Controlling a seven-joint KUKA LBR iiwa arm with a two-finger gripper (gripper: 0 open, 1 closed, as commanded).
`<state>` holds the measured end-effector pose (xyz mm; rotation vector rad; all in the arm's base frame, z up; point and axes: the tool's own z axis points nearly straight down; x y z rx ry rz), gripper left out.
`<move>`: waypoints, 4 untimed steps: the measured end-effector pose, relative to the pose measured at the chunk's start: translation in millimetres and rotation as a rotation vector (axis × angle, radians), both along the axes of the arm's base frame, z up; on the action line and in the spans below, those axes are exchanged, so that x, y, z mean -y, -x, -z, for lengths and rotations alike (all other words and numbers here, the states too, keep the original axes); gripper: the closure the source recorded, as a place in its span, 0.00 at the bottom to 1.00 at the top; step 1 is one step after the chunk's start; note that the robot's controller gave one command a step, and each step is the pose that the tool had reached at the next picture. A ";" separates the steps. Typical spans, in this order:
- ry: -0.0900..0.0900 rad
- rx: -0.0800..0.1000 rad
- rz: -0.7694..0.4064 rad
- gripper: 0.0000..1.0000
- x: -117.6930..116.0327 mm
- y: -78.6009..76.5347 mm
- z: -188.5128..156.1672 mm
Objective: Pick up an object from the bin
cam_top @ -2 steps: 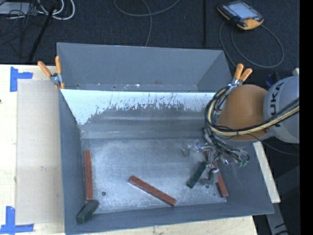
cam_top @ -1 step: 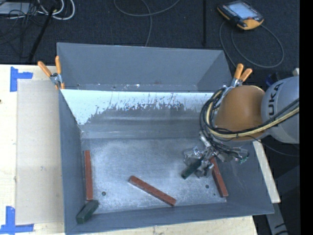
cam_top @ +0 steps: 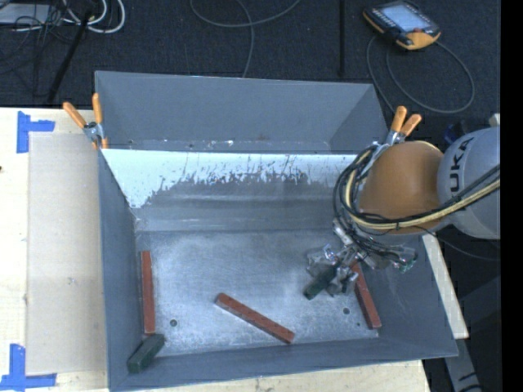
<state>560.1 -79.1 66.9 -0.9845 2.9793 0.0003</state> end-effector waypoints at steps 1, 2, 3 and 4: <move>0.000 -0.001 -0.013 1.00 -0.2 0.1 -3.4; -0.001 -0.007 0.004 1.00 -0.5 1.4 -9.9; -0.001 -0.007 0.012 1.00 -0.8 1.7 -26.8; 0.000 -0.002 0.002 1.00 -0.9 0.2 -38.1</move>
Offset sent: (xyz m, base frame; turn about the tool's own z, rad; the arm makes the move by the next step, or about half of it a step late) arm 0.0002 0.0000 0.0640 0.0000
